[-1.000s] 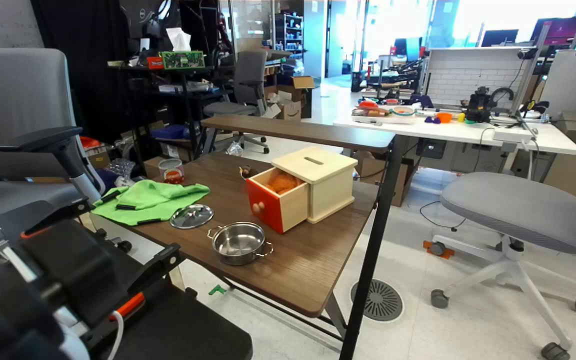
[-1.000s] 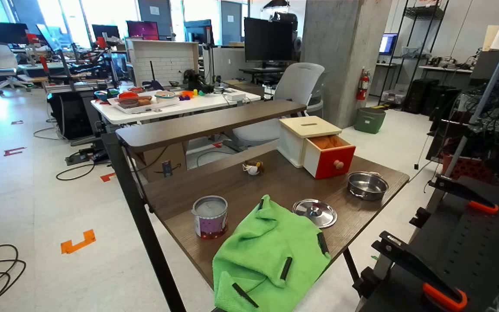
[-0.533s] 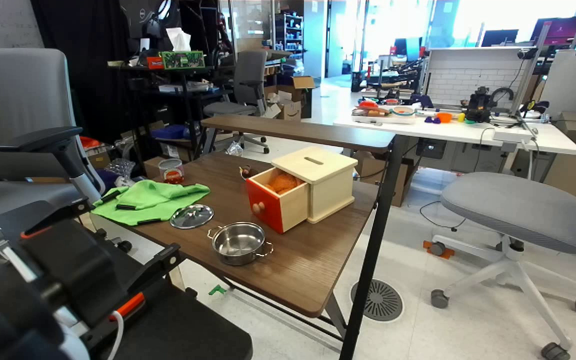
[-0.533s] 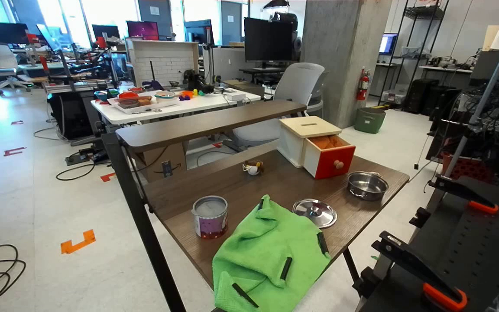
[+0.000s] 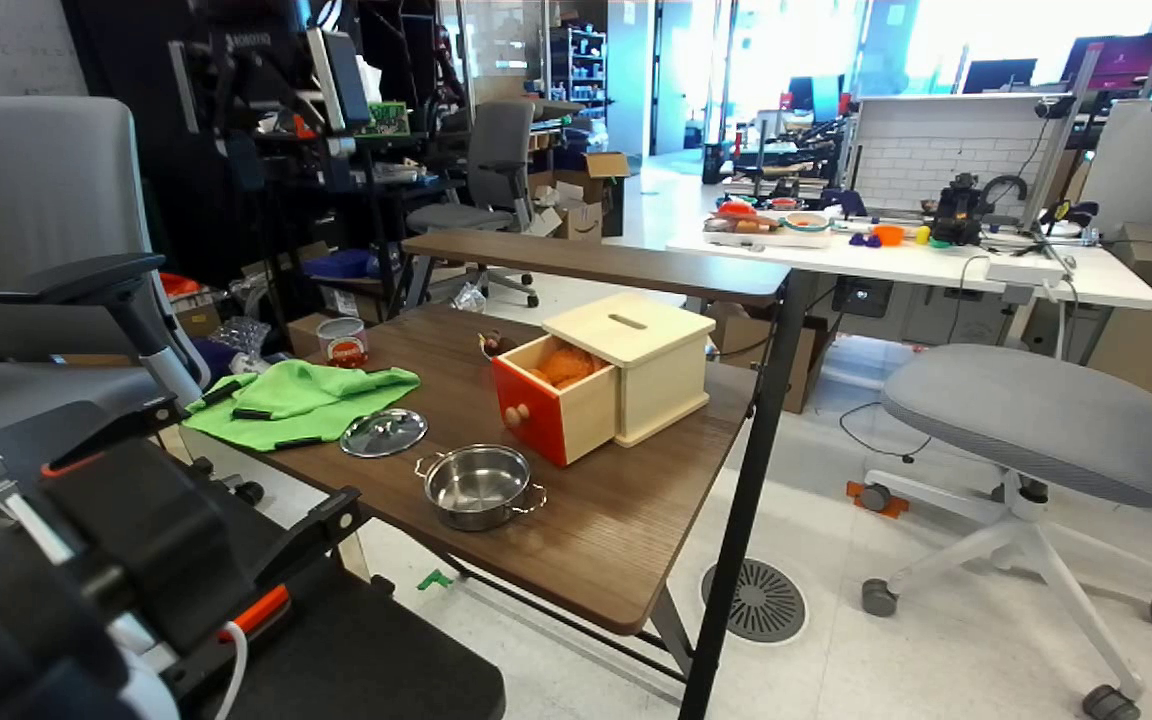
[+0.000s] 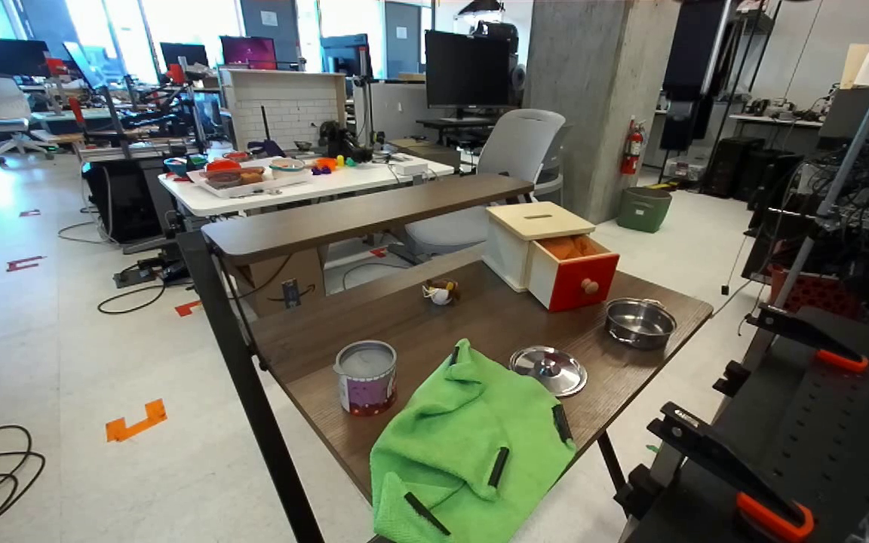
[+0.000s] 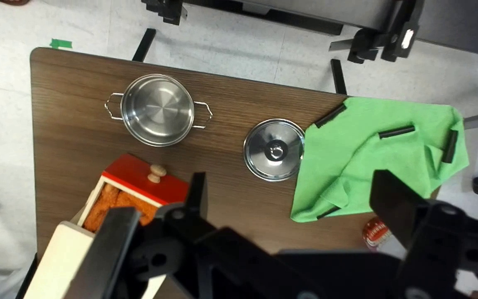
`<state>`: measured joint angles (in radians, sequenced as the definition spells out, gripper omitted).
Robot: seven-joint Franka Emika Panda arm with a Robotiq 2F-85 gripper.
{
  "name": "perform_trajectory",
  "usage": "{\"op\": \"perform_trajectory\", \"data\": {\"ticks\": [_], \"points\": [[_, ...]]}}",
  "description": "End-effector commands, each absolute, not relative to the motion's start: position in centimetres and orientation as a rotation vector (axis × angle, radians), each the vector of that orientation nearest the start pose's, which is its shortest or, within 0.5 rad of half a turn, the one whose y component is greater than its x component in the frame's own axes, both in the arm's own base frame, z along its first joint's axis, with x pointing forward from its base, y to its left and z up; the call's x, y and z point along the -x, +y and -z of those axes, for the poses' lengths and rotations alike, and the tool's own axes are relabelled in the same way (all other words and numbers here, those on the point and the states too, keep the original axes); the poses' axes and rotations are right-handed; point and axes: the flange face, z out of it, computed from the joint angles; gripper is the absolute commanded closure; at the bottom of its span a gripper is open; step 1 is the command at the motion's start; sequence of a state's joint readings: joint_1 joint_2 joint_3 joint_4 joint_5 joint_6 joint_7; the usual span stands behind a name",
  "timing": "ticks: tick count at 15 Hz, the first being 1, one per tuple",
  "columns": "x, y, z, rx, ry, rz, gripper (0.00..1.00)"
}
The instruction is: Put the silver lid on the silver pot
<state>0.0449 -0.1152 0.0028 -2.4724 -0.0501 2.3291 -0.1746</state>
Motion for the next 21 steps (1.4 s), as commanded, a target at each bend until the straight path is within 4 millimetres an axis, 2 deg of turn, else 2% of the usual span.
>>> {"op": "perform_trajectory", "data": {"ticks": [1,6,10,15,21], "points": [[-47.4,1.6,-27.7,3.185,-0.379,-0.058,0.00],[-48.8,2.4,-20.1,3.221,-0.330,-0.060,0.00],[-49.7,3.7,-15.2,3.244,-0.298,-0.024,0.00],[-51.0,5.2,-10.3,3.281,-0.267,-0.004,0.00],[-52.2,7.1,-6.9,3.292,-0.249,-0.030,0.00]]}}
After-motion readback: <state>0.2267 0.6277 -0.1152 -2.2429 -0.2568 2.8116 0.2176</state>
